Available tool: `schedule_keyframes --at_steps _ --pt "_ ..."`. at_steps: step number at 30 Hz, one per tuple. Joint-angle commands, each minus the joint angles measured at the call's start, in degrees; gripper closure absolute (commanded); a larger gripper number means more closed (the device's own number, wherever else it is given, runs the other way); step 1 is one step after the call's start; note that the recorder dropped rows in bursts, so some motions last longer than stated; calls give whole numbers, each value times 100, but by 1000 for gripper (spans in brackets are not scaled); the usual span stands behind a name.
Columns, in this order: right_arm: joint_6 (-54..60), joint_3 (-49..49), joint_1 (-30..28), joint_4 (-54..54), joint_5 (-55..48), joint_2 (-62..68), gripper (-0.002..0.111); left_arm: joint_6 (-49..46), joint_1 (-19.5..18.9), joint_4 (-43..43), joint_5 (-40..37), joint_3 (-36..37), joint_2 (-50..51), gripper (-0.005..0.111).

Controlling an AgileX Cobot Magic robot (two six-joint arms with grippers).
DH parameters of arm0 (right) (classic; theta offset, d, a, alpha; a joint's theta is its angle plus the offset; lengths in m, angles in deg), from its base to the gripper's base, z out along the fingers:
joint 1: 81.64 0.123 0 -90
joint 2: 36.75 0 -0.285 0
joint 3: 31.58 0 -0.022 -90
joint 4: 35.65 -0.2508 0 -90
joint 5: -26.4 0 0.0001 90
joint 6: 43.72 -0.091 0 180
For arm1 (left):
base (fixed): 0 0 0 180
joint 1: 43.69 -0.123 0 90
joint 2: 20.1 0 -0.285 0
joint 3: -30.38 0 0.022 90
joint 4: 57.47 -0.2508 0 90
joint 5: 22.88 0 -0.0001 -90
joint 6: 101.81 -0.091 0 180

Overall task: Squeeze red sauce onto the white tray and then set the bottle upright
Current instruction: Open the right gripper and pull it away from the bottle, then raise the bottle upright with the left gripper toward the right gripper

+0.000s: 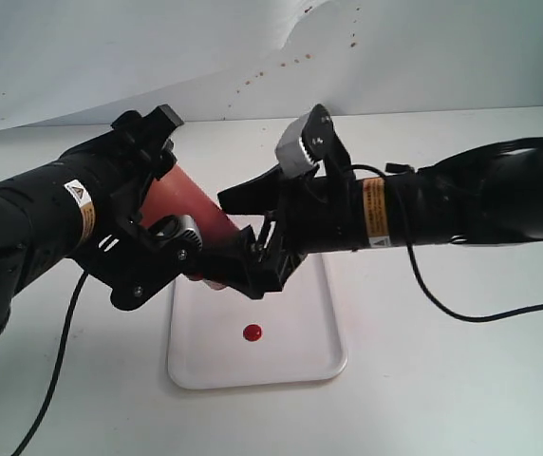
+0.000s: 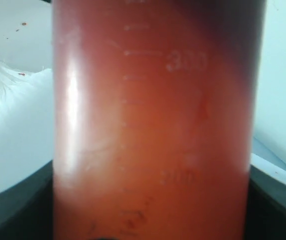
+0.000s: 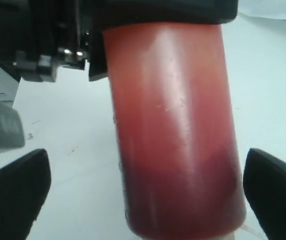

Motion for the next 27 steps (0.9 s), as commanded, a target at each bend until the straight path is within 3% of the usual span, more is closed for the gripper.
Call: schedule_keyframes --at_steps 1,6,18,23,27 --pt "-482 -33 -441 696 -41 -526 13 105 16 260 -148 -62 -45 107" --pt "-1001 -33 -1010 1012 -51 -1025 13 436 -9 454 -135 -62 -45 107" --pt "-1391 -33 -2311 1082 -94 -1311 27 3625 -46 212 33 -62 -45 107" --pt "-1392 -33 -2324 1065 -92 -1311 29 5650 -538 -605 841 -62 -45 107" --pt "-1392 -33 -2324 1065 -92 -1311 29 6716 -904 -707 1193 -103 -45 107"
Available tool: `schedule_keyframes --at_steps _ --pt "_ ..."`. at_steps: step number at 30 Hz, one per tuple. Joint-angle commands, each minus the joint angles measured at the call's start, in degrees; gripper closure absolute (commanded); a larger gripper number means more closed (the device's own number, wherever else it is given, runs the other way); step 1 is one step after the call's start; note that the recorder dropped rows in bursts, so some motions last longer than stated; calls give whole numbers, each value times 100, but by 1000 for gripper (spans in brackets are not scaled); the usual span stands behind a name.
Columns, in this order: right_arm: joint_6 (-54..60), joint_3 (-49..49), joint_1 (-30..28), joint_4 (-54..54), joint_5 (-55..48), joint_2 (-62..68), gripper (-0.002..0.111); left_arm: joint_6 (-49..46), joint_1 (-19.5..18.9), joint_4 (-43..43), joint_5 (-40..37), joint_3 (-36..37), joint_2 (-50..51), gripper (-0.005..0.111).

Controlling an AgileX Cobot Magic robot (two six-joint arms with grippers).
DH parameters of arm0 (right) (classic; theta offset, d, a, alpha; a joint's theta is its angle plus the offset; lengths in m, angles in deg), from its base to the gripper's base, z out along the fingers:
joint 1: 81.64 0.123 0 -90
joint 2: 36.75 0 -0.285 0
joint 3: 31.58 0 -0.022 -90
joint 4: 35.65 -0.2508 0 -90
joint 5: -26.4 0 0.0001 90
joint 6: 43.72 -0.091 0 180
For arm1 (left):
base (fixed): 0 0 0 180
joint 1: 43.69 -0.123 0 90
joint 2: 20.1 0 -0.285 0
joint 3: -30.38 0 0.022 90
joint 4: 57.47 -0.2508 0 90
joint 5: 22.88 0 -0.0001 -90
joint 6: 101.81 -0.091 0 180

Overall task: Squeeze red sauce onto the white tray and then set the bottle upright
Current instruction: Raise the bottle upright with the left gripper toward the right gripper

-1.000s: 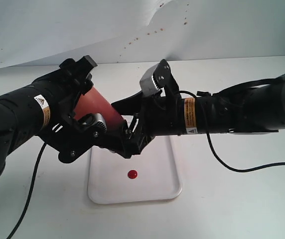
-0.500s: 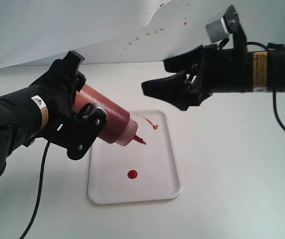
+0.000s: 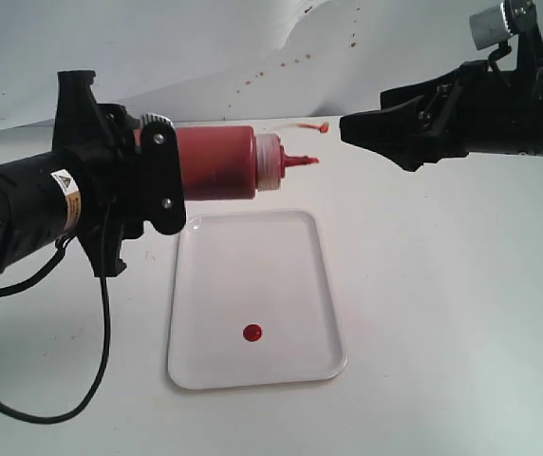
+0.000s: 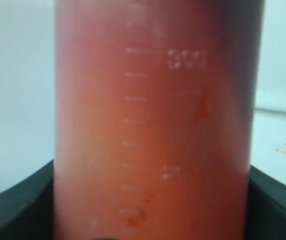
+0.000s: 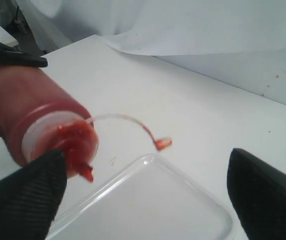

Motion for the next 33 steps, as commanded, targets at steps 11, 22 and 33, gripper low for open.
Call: schedule_keyframes --at_steps 11,22,33 --pt "-49 -7 -26 8 613 -46 29 2729 -940 -235 1306 -202 -67 107" --pt "-49 61 9 -299 796 -46 29 3374 -940 -235 2579 -1061 -67 107" --pt "-25 61 9 -703 1564 -46 29 3267 -940 383 3735 -1786 108 107"
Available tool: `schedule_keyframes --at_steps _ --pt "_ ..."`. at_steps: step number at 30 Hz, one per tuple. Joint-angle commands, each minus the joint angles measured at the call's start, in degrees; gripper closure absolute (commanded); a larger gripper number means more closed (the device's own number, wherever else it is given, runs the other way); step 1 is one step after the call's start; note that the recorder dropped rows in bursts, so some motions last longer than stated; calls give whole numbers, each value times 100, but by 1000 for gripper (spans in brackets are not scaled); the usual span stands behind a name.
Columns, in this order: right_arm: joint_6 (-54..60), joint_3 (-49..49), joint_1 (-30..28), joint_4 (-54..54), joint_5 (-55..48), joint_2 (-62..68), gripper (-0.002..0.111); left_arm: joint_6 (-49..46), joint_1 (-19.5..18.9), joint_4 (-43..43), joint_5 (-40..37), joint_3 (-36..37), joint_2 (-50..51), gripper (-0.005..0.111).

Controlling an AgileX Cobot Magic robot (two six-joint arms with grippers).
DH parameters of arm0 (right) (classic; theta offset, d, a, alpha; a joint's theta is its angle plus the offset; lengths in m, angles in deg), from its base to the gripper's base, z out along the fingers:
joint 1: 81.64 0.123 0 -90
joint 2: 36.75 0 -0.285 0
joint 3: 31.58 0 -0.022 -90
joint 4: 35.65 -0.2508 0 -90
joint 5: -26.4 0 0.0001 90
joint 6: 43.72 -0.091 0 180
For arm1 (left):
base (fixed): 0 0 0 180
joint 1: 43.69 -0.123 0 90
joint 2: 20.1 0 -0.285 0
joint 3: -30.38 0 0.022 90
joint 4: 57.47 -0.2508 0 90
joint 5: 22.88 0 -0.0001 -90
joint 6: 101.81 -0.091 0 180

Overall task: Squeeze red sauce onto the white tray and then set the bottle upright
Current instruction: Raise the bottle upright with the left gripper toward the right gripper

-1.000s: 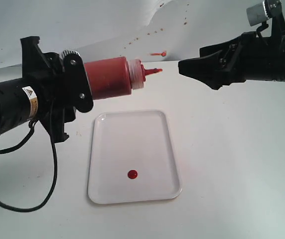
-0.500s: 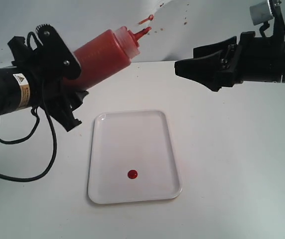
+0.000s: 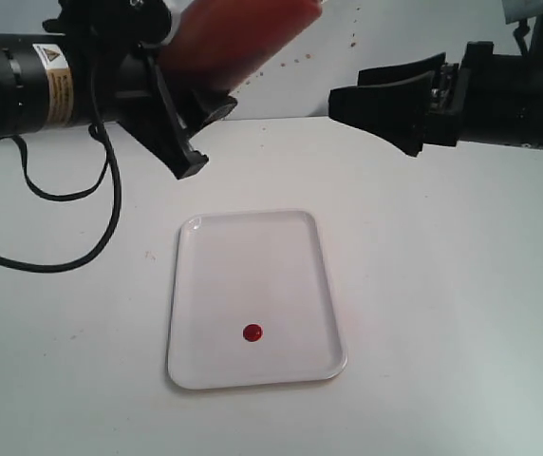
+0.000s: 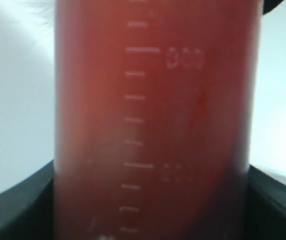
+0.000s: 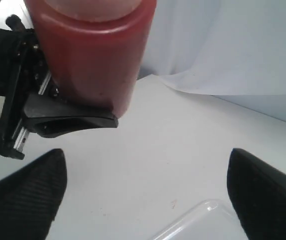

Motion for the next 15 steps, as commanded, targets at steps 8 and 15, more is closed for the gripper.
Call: schedule_keyframes --at_steps 8,15 --pt "18 37 9 -259 501 -46 29 -1490 -14 3052 1736 -460 470 107" --pt "390 37 9 -311 501 -46 29 -2036 -14 4056 2423 -460 885 107"
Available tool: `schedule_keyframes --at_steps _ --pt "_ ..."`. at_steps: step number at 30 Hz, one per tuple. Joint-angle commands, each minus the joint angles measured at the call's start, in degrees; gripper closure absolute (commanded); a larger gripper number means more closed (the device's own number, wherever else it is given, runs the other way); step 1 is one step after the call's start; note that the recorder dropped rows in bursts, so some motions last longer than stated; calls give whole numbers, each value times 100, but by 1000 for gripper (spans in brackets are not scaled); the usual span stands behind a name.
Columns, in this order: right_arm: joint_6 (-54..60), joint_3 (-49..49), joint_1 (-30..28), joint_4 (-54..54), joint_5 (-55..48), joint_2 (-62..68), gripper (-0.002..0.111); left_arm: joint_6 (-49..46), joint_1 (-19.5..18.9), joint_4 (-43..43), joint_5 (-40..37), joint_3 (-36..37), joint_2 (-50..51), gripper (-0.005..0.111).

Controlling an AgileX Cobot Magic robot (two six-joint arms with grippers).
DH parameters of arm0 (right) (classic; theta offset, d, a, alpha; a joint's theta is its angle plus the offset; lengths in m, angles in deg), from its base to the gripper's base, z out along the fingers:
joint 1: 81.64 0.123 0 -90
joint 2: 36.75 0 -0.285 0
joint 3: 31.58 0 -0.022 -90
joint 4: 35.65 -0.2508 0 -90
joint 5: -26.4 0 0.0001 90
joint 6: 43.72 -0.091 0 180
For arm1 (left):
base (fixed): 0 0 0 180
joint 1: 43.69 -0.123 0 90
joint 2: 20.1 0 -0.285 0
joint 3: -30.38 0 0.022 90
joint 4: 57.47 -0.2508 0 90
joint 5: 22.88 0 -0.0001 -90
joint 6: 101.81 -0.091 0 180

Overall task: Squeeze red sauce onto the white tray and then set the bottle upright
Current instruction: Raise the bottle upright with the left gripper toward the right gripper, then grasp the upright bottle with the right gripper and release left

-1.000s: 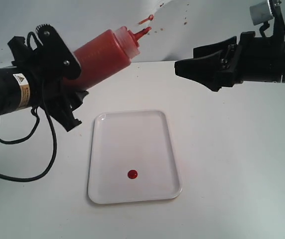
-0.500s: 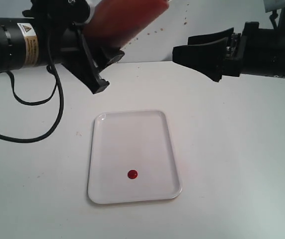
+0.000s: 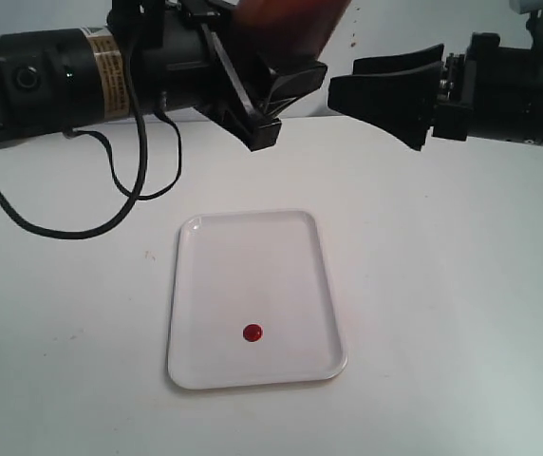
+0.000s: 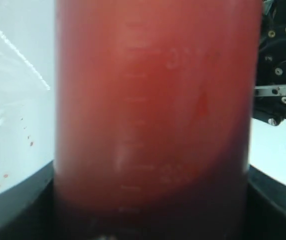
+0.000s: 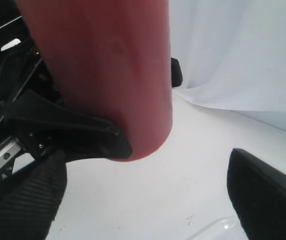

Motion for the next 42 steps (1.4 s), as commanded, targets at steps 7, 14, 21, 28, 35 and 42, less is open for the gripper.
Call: schedule_keyframes --at_steps 7,14,21,28,35,42 --pt "611 37 9 -735 79 -46 29 -207 -14 536 532 -88 333 107" --pt "1908 37 590 -1397 79 -46 29 -248 -14 492 607 -88 366 107" --pt "2436 27 1130 -2294 -74 -46 34 -213 -14 327 607 -78 366 107" --pt "2449 27 1144 -2509 -515 -46 46 -187 -14 -381 952 -78 366 107" --pt "2459 27 1144 -2338 -707 -46 108 -187 -14 -371 952 -78 366 107" --pt "2498 27 1144 -2363 -707 -46 108 -187 -14 -371 994 -78 366 107"
